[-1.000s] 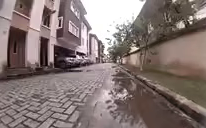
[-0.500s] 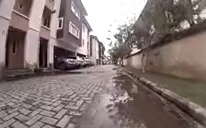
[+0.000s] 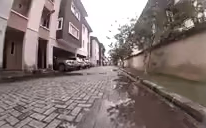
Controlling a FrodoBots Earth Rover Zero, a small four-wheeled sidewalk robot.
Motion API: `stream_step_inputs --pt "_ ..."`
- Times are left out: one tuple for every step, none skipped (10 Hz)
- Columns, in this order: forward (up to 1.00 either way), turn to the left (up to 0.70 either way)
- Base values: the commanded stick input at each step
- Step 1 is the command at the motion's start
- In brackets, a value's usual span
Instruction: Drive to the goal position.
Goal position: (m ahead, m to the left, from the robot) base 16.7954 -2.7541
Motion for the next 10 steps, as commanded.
stream_step_inputs --pt "0.50 0.00" --pt "0.50 0.00" --pt "0.50 0.00" --pt "0.50 0.00" --pt "0.50 0.00" --pt "0.50 0.00" --pt "0.50 0.00" --pt "0.50 0.00" --pt "0.50 0.00" --pt "0.50 0.00"
